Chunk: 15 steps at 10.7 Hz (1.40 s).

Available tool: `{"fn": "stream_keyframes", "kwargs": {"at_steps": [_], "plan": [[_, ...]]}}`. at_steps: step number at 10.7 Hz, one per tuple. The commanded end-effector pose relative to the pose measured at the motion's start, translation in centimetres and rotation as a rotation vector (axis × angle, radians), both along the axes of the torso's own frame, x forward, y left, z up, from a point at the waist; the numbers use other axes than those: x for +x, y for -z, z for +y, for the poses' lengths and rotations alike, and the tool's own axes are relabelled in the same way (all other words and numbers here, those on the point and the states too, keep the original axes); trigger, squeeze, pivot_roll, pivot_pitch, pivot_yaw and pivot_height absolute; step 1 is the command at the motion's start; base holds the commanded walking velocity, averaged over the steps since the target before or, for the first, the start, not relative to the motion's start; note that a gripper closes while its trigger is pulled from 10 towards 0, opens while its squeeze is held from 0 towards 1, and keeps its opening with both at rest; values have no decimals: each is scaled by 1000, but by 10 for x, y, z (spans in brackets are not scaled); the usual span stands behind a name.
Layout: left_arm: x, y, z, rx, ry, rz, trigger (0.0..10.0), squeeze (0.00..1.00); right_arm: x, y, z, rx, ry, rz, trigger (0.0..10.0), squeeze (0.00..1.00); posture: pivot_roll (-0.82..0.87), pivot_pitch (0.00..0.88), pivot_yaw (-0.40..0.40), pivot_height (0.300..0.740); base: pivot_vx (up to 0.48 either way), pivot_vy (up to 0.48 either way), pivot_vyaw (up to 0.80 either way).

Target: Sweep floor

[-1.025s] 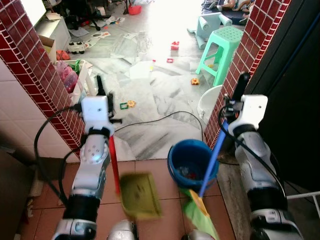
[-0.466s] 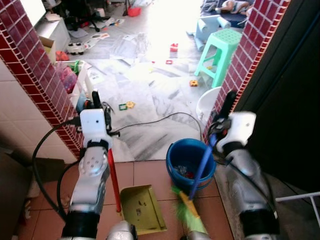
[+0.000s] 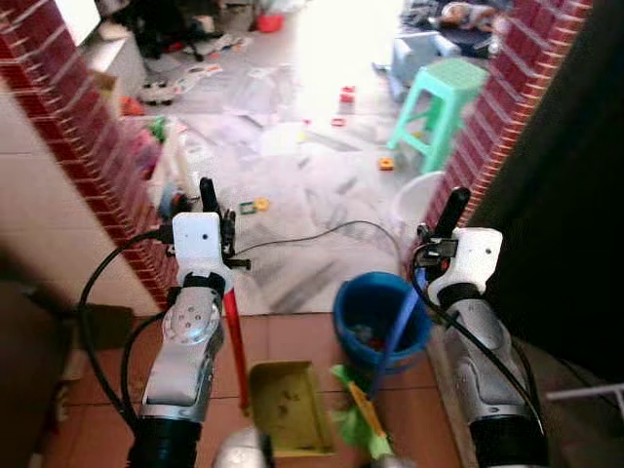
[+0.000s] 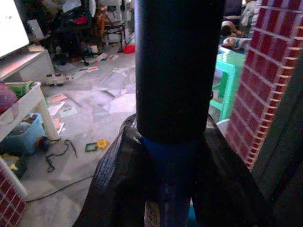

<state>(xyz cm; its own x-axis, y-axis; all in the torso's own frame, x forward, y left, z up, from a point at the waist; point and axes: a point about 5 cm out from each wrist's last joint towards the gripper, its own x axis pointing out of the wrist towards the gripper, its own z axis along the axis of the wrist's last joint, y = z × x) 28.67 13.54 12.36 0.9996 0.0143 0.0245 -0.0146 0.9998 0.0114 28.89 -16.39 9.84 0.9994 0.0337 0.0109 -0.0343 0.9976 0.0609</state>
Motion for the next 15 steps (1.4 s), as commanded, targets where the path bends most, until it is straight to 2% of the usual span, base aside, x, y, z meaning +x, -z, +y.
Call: {"fn": "stream_keyframes", "kwargs": {"at_steps": [1, 4, 6, 11, 15], "plan": [[0, -9, 1, 12, 0, -25, 10000, 0, 2, -6, 6, 23, -10, -14, 10000, 0, -41, 30, 16, 740, 0, 480, 0], [2, -13, -5, 14, 19, -30, 10000, 0, 4, -10, 4, 0, 16, -36, 10000, 0, -37, 28, 12, 740, 0, 480, 0], [3, -18, -6, 20, 26, -60, 10000, 0, 9, -28, 3, -56, 28, -111, 10000, 0, -37, 28, 11, 740, 0, 437, 0], [4, -29, -14, 22, 29, -106, 10000, 0, 14, -30, 2, -89, 29, -113, 10000, 0, -37, 26, 1, 740, 0, 0, 0], [6, -31, -19, 72, 44, -125, 10000, 0, 17, -30, 5, -112, 15, -114, 10000, 0, -31, 16, -6, 740, 0, 0, 800]]}}
